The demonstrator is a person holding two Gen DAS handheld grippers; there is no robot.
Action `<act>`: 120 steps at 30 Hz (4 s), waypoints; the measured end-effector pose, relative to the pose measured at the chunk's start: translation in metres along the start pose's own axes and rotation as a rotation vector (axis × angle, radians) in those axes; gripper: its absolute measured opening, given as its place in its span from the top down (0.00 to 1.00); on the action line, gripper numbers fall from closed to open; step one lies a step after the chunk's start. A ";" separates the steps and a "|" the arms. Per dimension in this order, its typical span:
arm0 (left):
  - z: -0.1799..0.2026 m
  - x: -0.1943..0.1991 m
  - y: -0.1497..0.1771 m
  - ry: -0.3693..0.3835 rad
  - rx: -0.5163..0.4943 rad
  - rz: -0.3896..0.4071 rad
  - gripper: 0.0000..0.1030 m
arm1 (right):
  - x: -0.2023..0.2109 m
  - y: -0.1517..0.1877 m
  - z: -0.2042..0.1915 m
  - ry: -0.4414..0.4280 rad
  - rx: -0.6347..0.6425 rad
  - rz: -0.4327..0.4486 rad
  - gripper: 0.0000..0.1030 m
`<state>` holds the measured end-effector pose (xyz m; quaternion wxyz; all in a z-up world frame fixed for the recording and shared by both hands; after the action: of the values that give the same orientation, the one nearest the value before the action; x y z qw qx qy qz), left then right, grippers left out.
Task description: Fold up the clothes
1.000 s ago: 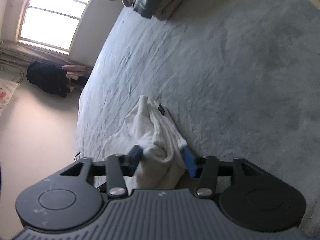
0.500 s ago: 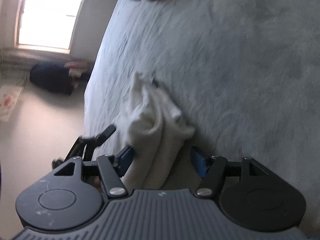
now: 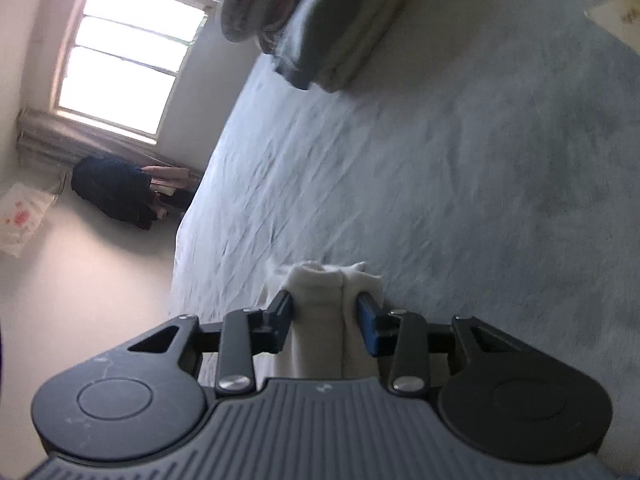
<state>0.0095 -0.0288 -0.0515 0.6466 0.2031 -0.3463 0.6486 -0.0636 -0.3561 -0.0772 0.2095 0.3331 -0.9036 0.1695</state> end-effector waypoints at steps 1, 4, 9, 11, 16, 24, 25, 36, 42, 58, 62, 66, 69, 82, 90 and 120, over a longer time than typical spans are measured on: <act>0.001 0.002 0.001 -0.011 -0.014 0.003 0.47 | -0.001 0.000 0.003 -0.005 -0.022 -0.001 0.58; -0.001 0.013 -0.001 -0.036 -0.031 0.012 0.40 | 0.000 0.002 0.007 0.006 -0.067 -0.001 0.39; -0.006 0.029 -0.016 -0.041 -0.009 0.139 0.23 | 0.011 0.008 0.014 -0.003 -0.099 0.005 0.32; -0.011 0.023 -0.025 -0.022 0.025 0.154 0.23 | 0.010 0.014 0.015 -0.018 -0.106 -0.013 0.31; -0.012 -0.015 -0.041 0.002 0.044 0.108 0.23 | 0.005 0.030 0.009 -0.036 -0.080 -0.071 0.31; 0.010 -0.038 -0.040 -0.043 -0.028 0.151 0.35 | -0.014 0.035 -0.004 0.014 0.016 -0.075 0.43; 0.012 -0.037 -0.040 -0.061 -0.028 0.152 0.35 | -0.014 0.033 -0.006 0.012 0.022 -0.086 0.43; -0.005 0.021 -0.011 -0.127 0.149 0.142 0.19 | -0.018 -0.017 0.017 -0.051 -0.068 -0.070 0.34; -0.021 0.021 0.011 -0.008 0.201 0.021 0.19 | -0.014 -0.012 0.008 -0.011 -0.002 -0.039 0.54; 0.017 0.022 0.017 -0.090 0.096 0.326 0.63 | 0.010 0.019 -0.005 -0.009 -0.019 -0.120 0.66; 0.012 0.041 0.006 -0.124 0.069 0.465 0.58 | 0.009 0.046 -0.014 0.002 0.023 -0.224 0.66; -0.003 0.044 -0.001 -0.087 0.127 0.405 0.42 | 0.014 0.045 -0.017 0.038 0.063 -0.212 0.58; -0.011 0.042 0.001 -0.073 0.154 0.342 0.35 | 0.023 0.036 -0.013 0.048 0.066 -0.182 0.40; -0.030 0.005 0.029 -0.005 0.204 0.226 0.33 | -0.012 0.017 0.007 -0.023 -0.002 -0.178 0.34; -0.016 -0.007 0.026 -0.049 0.145 0.250 0.53 | -0.044 0.033 -0.014 0.008 0.157 -0.167 0.50; 0.138 -0.009 -0.107 -0.092 -0.133 0.365 0.66 | 0.000 -0.096 -0.099 0.008 0.195 0.081 0.58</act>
<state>0.0899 -0.1420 0.0559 0.5140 0.1231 -0.4488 0.7206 0.0274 -0.3817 0.0237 0.1726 0.3145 -0.8947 0.2661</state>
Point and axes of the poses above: each gripper's, at about its wrist camera, not at the fingertips, and x roughly against the way its jaws point, z to its right, y to its underside, the point moved 2 cm from there along -x, roughly the way its jaws point, and after that the axes turned 8 degrees about -z, right-handed, at the moved point
